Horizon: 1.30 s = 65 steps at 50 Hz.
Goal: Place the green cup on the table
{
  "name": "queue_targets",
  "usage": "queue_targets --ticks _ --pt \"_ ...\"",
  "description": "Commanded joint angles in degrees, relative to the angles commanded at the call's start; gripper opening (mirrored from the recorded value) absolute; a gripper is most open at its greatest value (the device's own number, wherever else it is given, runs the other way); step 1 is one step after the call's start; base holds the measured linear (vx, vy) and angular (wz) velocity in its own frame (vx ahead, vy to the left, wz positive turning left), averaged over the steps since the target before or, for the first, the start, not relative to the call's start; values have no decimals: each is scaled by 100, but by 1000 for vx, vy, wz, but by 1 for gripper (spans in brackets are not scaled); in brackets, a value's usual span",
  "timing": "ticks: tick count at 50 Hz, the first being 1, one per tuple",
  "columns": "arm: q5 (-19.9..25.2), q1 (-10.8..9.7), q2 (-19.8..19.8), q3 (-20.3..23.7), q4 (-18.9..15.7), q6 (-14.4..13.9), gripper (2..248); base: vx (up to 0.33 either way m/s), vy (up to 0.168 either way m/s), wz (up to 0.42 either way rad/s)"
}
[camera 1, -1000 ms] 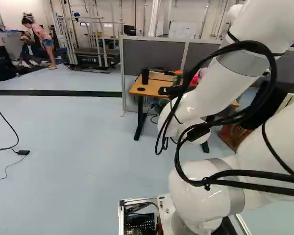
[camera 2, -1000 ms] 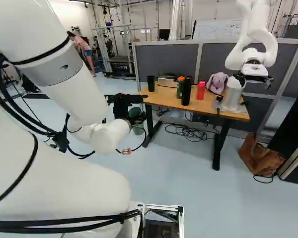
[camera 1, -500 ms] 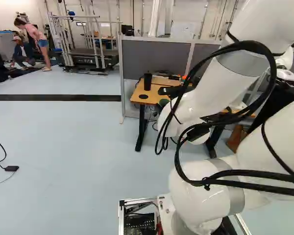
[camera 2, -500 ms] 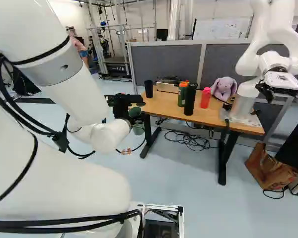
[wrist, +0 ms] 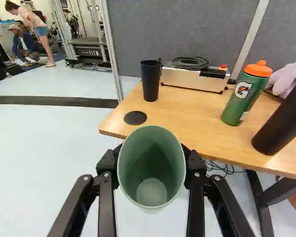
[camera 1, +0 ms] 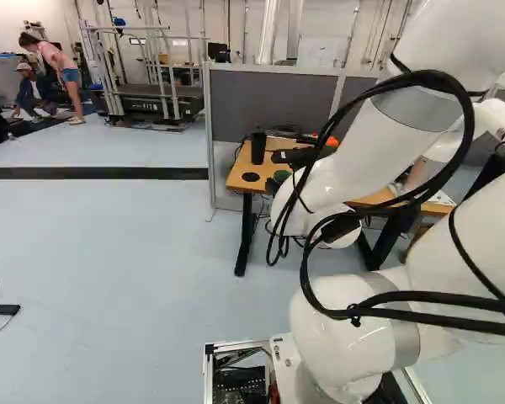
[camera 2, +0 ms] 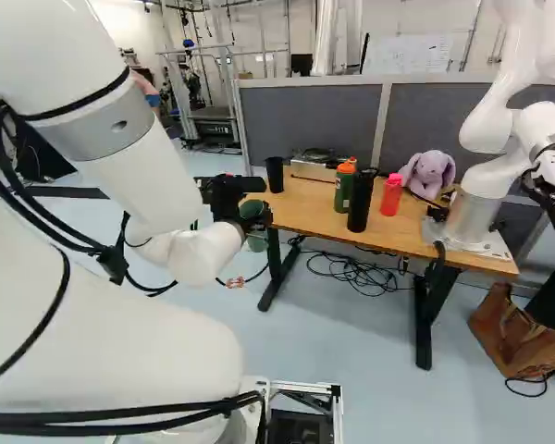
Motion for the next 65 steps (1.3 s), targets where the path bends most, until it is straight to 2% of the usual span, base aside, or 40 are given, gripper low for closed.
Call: queue_targets --ticks 35,65 --pt "0 -205 -587 -1007 0 0 126 0 0 0" --pt "0 -380 -1525 -1947 0 0 126 0 0 0"
